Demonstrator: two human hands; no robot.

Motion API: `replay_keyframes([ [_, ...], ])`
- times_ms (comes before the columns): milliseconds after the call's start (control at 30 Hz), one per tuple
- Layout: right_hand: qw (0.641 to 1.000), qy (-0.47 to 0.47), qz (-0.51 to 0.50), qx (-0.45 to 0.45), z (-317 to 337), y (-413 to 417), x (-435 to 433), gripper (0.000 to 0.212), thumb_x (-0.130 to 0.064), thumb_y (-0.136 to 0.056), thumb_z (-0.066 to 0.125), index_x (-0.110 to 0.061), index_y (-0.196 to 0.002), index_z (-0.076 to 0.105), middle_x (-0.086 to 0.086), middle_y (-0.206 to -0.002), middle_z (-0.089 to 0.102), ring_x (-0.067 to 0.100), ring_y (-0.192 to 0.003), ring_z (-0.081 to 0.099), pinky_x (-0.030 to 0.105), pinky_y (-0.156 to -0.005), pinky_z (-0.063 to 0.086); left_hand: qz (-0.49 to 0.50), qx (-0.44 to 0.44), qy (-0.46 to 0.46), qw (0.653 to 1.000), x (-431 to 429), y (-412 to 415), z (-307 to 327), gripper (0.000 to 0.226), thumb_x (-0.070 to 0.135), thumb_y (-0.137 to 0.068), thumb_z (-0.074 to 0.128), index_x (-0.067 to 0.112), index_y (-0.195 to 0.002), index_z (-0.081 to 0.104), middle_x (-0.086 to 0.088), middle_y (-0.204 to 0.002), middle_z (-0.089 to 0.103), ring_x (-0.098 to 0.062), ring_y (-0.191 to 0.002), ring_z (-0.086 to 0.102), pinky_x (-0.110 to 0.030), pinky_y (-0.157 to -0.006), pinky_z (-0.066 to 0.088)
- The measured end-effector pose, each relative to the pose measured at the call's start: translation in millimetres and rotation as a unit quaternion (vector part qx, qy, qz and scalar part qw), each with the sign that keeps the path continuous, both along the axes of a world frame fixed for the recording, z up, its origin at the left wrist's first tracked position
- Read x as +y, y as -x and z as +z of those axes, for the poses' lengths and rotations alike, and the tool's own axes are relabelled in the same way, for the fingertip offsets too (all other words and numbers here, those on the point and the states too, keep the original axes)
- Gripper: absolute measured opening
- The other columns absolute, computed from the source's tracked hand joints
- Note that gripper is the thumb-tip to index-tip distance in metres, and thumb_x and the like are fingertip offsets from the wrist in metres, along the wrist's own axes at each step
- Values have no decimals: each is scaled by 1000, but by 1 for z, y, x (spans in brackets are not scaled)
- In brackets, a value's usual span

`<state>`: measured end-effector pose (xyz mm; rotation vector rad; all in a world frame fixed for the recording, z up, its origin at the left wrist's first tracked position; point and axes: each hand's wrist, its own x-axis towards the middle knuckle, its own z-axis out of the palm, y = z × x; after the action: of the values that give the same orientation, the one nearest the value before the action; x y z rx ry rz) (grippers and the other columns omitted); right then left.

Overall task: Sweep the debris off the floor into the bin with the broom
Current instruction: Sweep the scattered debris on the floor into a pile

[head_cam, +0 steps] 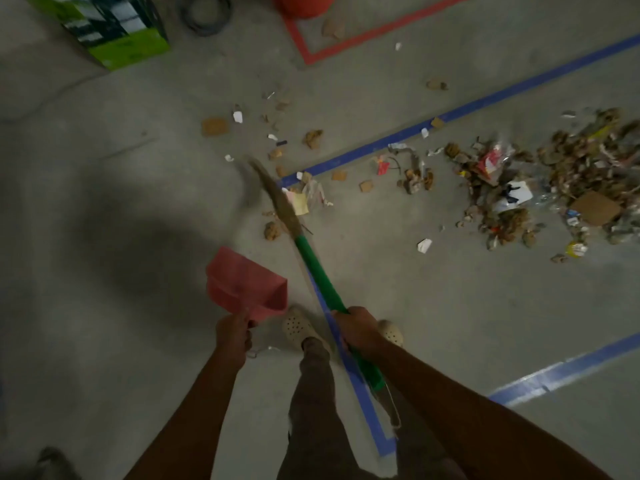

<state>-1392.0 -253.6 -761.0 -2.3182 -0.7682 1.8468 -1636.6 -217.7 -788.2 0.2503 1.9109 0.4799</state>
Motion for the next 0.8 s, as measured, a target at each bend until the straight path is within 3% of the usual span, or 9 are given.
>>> replay_keyframes([
  [67, 999, 21, 39, 8, -19, 27, 20, 32, -40, -95, 54, -10, -91, 63, 1, -70, 62, 16, -59, 59, 24, -56, 48, 4, 6, 1, 1000, 7, 20, -5, 24, 15, -100, 53, 9, -77, 52, -11, -68, 54, -3, -27, 31, -10, -33, 21],
  [167, 997, 60, 43, 4, -48, 55, 41, 41, -42, -95, 55, -6, -115, 61, 10, -101, 69, 21, -82, 64, 27, -63, 45, 6, 16, 7, 1000, 20, 45, -15, 24, 17, -100, 53, 9, -78, 51, -11, -67, 52, -3, -27, 29, -10, -33, 20],
  [233, 997, 76, 14, -11, -67, 61, 49, 42, -39, -96, 55, -3, -118, 59, 14, -109, 67, 25, -88, 64, 28, -66, 46, 1, 19, 13, 1000, 28, 59, -24, 25, 19, -100, 55, 10, -77, 50, -10, -67, 51, -2, -27, 30, -10, -32, 20],
  [367, 987, 107, -115, -30, -103, 36, 56, 42, -32, -95, 60, 8, -109, 66, 18, -89, 67, 29, -75, 64, 34, -67, 53, -26, 20, 13, 999, 45, 74, -45, 29, 24, -98, 59, 11, -74, 50, -9, -68, 50, -3, -28, 30, -11, -33, 21],
  [500, 956, 99, -267, -71, -112, -8, 58, 41, -36, -98, 56, 3, -89, 63, 15, -68, 64, 28, -59, 62, 45, -73, 58, -62, 11, 18, 998, 62, 73, -64, 29, 26, -98, 59, 11, -75, 50, -8, -69, 51, -3, -28, 30, -9, -34, 20],
  [567, 928, 92, -352, -79, -102, -35, 65, 36, -31, -100, 53, -2, -79, 54, 10, -64, 59, 23, -52, 57, 41, -65, 56, -87, 3, 23, 996, 71, 69, -70, 29, 26, -98, 58, 10, -75, 51, -8, -70, 53, -2, -28, 31, -9, -33, 20],
  [667, 878, 76, -462, -100, -80, -77, 68, 30, -29, -102, 50, -7, -82, 48, 8, -67, 57, 19, -49, 54, 31, -48, 48, -122, -5, 33, 992, 84, 58, -72, 29, 27, -98, 58, 9, -76, 53, -8, -72, 56, -2, -28, 32, -10, -31, 21],
  [800, 842, 46, -524, -118, -39, -103, 56, 30, -35, -103, 49, -11, -86, 49, 7, -69, 57, 18, -52, 54, 31, -49, 47, -142, -17, 25, 989, 100, 36, -59, 31, 28, -98, 60, 7, -76, 54, -11, -73, 59, -4, -29, 33, -12, -33, 23],
])
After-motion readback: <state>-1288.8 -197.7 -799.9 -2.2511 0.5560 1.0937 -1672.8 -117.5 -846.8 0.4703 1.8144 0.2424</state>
